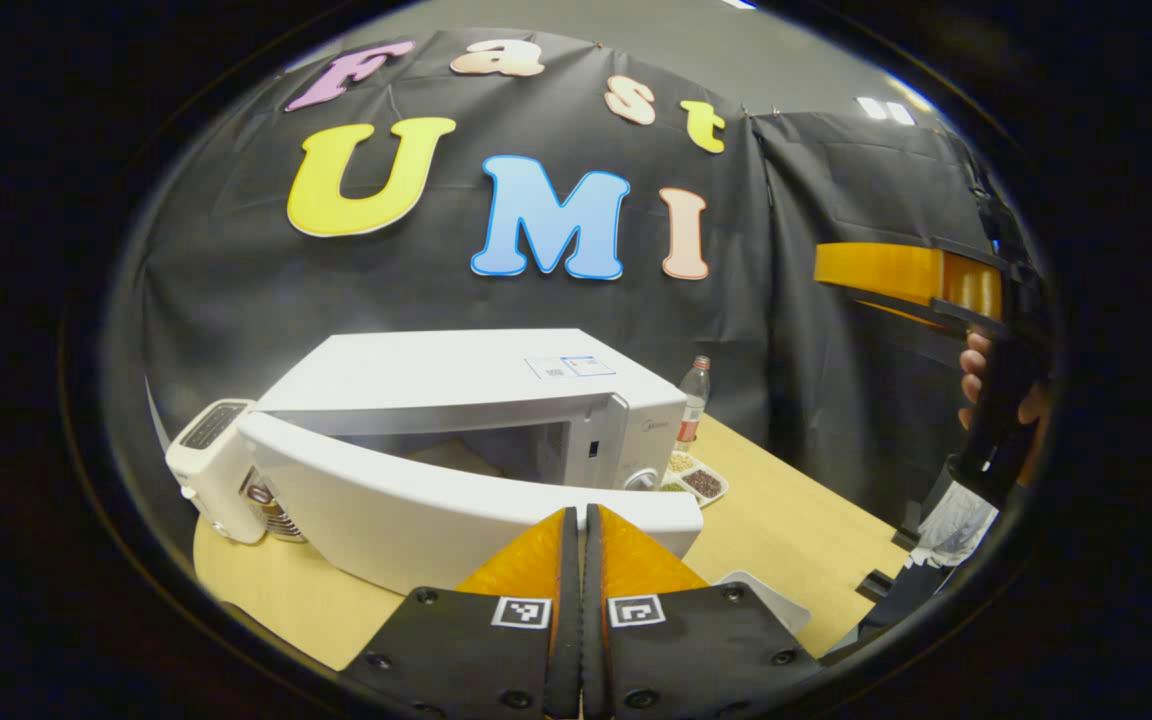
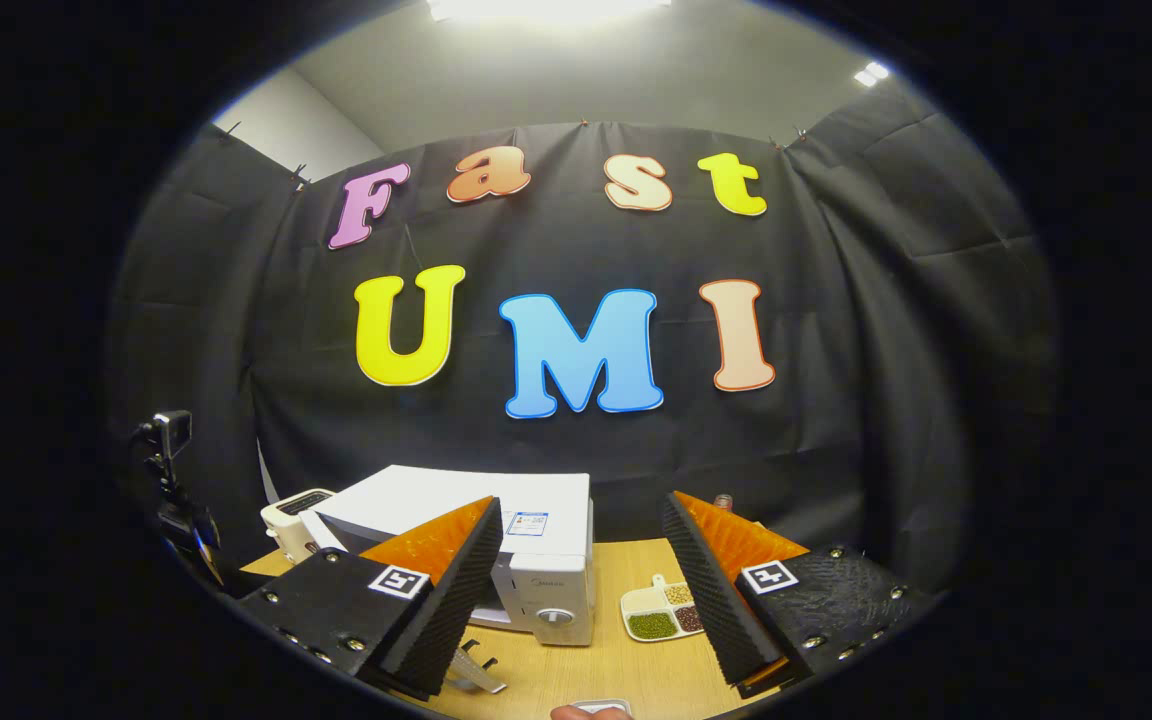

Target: Open the microwave oven with the left hand, put the food in, and close the microwave oven.

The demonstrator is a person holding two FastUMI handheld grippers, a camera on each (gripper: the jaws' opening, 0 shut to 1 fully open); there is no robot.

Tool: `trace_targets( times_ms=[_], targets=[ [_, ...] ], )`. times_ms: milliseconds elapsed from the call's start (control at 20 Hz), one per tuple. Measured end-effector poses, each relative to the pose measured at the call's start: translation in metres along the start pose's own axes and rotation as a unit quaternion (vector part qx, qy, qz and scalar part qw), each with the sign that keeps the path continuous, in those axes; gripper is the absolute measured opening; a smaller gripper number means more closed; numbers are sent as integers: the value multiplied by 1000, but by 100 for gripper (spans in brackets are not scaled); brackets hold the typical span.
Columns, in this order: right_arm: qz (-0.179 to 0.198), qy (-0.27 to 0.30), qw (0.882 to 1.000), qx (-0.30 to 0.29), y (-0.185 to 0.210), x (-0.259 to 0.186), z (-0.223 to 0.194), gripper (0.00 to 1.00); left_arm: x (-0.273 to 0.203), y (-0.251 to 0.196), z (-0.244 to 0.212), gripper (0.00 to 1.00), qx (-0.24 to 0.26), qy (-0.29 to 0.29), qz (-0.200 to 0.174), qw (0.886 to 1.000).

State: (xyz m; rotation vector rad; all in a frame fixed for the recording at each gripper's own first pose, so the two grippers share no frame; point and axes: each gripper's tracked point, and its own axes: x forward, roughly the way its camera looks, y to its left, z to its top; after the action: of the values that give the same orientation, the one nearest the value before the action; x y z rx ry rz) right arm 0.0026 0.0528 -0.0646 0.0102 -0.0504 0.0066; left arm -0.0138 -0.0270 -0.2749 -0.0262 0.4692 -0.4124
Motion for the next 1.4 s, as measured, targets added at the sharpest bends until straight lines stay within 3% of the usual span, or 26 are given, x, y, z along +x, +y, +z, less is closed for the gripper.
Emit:
trace_targets(
  times_ms=[700, 1150, 1400],
  targets=[
    [-31, 18, 999, 5, -49, 7, -12, 98, 66, -3, 5, 7, -29, 13, 11, 999],
    [-53, 22, 998, -3, -75, 8, -14, 98, 104, 7, 18, 7, -85, 4, 17, 996],
    [-54, 31, 998, -2, -74, 16, -24, 98, 110, 8, 15, 7, -66, 6, 30, 997]
  ],
)
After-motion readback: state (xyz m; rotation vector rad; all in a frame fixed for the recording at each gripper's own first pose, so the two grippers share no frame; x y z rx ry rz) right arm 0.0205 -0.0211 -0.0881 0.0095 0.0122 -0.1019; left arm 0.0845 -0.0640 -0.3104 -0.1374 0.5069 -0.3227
